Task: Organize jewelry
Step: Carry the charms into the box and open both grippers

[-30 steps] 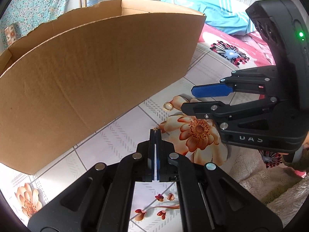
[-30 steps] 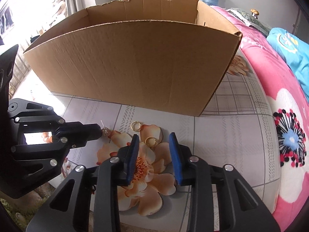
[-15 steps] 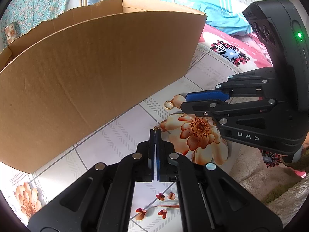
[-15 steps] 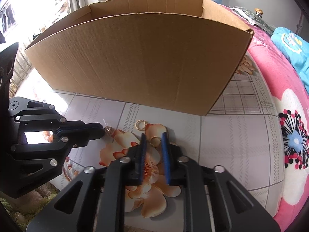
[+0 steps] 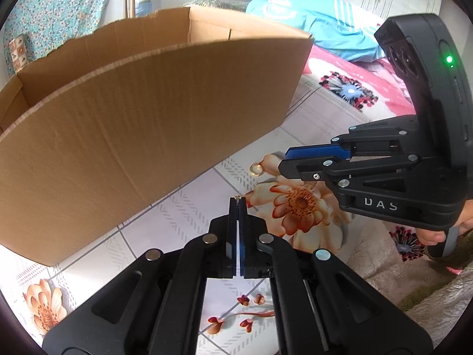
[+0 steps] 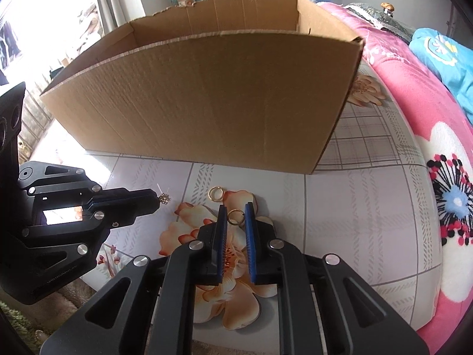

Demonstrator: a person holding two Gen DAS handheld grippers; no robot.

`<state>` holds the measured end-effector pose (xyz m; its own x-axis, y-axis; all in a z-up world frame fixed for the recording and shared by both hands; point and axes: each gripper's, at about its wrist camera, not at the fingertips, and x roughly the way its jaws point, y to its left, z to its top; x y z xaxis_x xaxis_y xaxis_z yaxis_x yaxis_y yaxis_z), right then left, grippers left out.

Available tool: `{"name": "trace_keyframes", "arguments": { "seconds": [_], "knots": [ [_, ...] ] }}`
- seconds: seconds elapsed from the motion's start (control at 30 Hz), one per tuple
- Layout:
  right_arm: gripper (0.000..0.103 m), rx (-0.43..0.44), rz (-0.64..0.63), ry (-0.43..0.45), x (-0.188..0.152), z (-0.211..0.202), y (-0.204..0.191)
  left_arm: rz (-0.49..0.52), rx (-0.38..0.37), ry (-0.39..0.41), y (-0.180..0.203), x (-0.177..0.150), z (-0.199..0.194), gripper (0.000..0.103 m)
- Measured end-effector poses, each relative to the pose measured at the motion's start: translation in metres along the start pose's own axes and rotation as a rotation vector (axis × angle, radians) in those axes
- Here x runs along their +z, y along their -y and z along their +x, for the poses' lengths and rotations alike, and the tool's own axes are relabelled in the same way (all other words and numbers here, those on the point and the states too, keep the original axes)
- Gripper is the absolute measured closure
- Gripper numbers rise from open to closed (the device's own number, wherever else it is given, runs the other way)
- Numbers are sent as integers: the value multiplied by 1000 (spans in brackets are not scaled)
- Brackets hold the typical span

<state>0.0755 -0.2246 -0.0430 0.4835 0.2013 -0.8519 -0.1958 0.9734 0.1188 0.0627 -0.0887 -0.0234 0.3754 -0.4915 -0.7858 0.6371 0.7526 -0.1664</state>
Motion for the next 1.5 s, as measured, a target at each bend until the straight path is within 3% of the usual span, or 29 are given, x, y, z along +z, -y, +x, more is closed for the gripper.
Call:
{"name": "trace_keyframes", "arguments": {
  "seconds": [0.17, 0.4, 0.63, 0.8, 0.93, 1.07, 1.17, 1.27, 1.33, 1.5],
  "knots": [
    [91, 17, 21, 52, -1, -21, 2, -1, -34, 53, 4, 8, -22, 103],
    [91, 45, 20, 179, 4, -72, -1, 29, -88, 191, 9, 30, -76, 103],
    [91, 114, -12, 325, 42, -110, -3, 23, -36, 267, -9, 63, -107, 103],
    [91, 206, -14, 294, 93, -89, 5, -45, 52, 179, -47, 86, -87, 103],
    [91, 247, 10, 174, 133, -46, 10, -167, 50, 81, -85, 93, -59, 103],
    [91, 261, 31, 56, 161, -8, 8, -200, 62, 14, -100, 94, -38, 103],
    [90, 245, 42, 18, 171, 7, 8, -226, 58, -27, -104, 92, -29, 102],
    [89, 244, 66, 16, 174, 12, 14, -219, 78, -38, -103, 89, -27, 94],
    [82, 243, 82, 27, 172, 9, 19, -220, 87, -35, -102, 88, -28, 87],
    [77, 237, 122, 86, 165, -9, 30, -214, 114, -23, -99, 86, -35, 80]
  ]
}}
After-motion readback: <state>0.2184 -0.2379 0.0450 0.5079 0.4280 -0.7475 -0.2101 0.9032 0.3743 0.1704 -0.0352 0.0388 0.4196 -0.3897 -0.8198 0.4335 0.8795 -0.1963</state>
